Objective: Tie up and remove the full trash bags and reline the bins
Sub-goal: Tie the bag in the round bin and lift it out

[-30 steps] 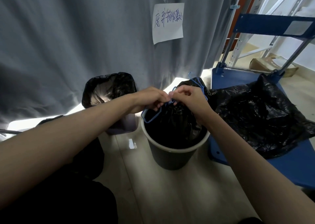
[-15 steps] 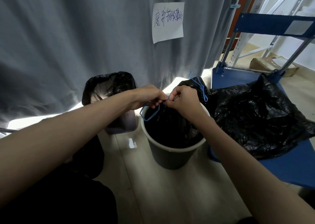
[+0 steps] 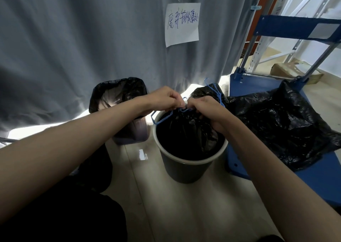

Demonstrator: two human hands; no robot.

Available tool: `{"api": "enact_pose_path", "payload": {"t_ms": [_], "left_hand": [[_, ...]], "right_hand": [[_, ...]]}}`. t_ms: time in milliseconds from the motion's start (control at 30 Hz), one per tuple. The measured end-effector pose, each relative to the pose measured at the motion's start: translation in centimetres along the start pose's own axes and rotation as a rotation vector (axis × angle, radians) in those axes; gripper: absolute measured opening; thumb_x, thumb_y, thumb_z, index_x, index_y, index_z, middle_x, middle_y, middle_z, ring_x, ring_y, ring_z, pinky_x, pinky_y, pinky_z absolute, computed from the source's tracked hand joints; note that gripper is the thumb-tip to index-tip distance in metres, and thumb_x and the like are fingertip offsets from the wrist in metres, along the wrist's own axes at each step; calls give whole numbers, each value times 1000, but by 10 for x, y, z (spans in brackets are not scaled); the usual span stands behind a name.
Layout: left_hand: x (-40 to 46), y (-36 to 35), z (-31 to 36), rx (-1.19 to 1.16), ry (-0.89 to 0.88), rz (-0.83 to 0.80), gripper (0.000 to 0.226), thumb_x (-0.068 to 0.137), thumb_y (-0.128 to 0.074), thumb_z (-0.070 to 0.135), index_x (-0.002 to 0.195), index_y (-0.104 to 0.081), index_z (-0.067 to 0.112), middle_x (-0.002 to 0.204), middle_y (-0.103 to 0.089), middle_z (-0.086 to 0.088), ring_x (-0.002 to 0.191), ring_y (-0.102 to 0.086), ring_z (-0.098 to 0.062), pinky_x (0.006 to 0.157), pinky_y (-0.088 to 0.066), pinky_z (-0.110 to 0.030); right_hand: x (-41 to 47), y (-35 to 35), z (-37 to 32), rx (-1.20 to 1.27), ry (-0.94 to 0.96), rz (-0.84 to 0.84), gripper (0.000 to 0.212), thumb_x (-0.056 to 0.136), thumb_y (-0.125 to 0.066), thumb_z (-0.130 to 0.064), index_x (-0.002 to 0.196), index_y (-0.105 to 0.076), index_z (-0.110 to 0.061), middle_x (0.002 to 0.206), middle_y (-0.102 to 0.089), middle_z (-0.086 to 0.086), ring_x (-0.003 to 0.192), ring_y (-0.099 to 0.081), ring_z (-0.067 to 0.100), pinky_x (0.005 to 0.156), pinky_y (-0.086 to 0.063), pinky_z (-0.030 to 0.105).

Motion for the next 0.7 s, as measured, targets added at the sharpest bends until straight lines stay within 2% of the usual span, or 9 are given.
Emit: {"api": "enact_pose_path", "payload": {"t_ms": [67, 167, 300, 400, 500, 600, 700], "left_hand": [[1, 1, 1, 22, -16, 3, 16, 92, -59, 5, 81, -69, 12, 64, -56, 3, 58, -46, -6, 51, -37, -13], [2, 4, 0, 62, -30, 26, 13, 92, -63, 15, 82, -71, 14, 64, -55, 3, 60, -46, -6, 49, -38, -11], [3, 10, -2, 73, -44, 52, 13, 92, -64, 18, 81, -71, 16, 61, -53, 3, 58, -47, -6, 48, -38, -11], [4, 12, -5, 70, -35, 60, 12, 91, -64, 14, 82, -72, 15, 56, -54, 9, 52, -47, 0, 47, -37, -11], [4, 14, -7, 76, -18, 66, 16, 90, -64, 14, 77, -71, 20, 53, -55, 14, 51, -48, 2, 48, -38, -12], [5, 13, -5, 79, -23, 61, 14, 90, -63, 12, 79, -71, 15, 55, -54, 9, 50, -48, 2, 48, -38, -12], [5, 12, -4, 88, -27, 61, 16, 90, -60, 7, 82, -72, 14, 52, -55, 13, 48, -47, 3, 47, -38, -11]], "right_hand": [[2, 3, 2, 34, -29, 20, 21, 79, -54, -24, 59, -53, -19, 53, -43, -5, 47, -37, 9, 41, -31, 18], [4, 1, 2, 88, -29, -2, 29, 82, -49, -21, 53, -48, -22, 56, -41, -5, 53, -35, 10, 48, -29, 23], [7, -1, 4, 238, -49, -53, 30, 86, -52, -21, 57, -51, -22, 63, -45, -5, 55, -37, 8, 51, -28, 23], [7, 5, 3, 316, -54, -37, 32, 92, -53, -26, 61, -50, -22, 65, -55, -5, 54, -39, 8, 52, -28, 24], [3, 19, -3, 168, 9, 72, 33, 86, -64, -36, 63, -61, -13, 67, -61, -1, 56, -46, 9, 52, -35, 21], [-2, 15, -10, -53, 100, 79, 47, 74, -75, -52, 60, -58, -10, 58, -48, 1, 54, -46, 9, 55, -38, 22], [-2, 9, -10, -255, 116, 95, 41, 67, -83, -46, 66, -65, -9, 60, -52, 0, 58, -50, 10, 59, -38, 25]]}}
Point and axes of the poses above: each hand's wrist, its own x-axis towards the middle knuckle, its own y-axis out of the back of the hand, z = x × y, the point moved 10 cm from there along x, towards the middle knuckle
